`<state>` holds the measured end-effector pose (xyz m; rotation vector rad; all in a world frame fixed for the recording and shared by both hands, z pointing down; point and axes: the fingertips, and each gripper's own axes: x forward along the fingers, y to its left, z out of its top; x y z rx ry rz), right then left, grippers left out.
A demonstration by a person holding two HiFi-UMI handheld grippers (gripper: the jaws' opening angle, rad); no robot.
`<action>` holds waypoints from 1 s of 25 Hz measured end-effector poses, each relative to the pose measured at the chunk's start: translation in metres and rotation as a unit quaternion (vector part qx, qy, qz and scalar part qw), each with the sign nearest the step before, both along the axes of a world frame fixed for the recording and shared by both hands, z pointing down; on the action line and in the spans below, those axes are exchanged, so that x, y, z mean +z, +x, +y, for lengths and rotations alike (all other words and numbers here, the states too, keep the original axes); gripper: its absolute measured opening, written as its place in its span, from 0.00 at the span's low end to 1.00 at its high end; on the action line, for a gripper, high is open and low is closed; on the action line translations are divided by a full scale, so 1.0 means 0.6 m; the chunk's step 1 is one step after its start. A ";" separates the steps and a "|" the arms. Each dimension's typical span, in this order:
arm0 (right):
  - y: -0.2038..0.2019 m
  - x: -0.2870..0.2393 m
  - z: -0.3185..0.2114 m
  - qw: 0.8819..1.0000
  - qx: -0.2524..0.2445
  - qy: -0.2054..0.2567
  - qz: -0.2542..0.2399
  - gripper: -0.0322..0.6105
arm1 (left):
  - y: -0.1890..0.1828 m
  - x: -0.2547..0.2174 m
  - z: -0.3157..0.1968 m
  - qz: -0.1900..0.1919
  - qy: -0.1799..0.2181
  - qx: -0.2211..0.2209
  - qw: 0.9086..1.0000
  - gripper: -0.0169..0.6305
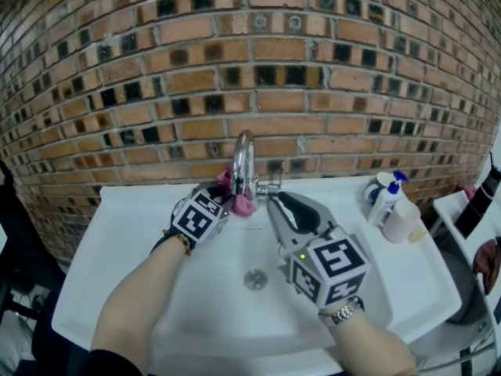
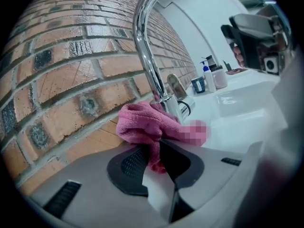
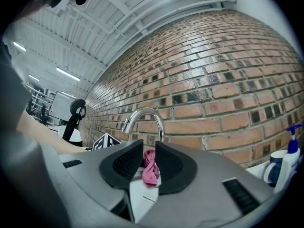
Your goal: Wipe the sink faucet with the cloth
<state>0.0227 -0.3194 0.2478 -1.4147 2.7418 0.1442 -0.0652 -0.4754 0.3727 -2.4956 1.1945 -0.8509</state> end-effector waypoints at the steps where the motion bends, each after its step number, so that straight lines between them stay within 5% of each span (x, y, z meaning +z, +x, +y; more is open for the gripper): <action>1: 0.000 0.000 0.000 1.000 0.000 0.000 0.000 0.19 | -0.003 0.004 0.001 -0.003 -0.002 -0.003 1.000 0.15; 15: 0.001 0.001 0.001 1.000 0.001 0.001 -0.002 0.19 | 0.001 0.023 0.040 -0.034 -0.001 0.011 0.999 0.15; 25: 0.005 0.002 0.000 1.000 0.002 0.001 -0.006 0.19 | -0.006 -0.029 0.080 -0.035 0.110 -0.003 0.993 0.15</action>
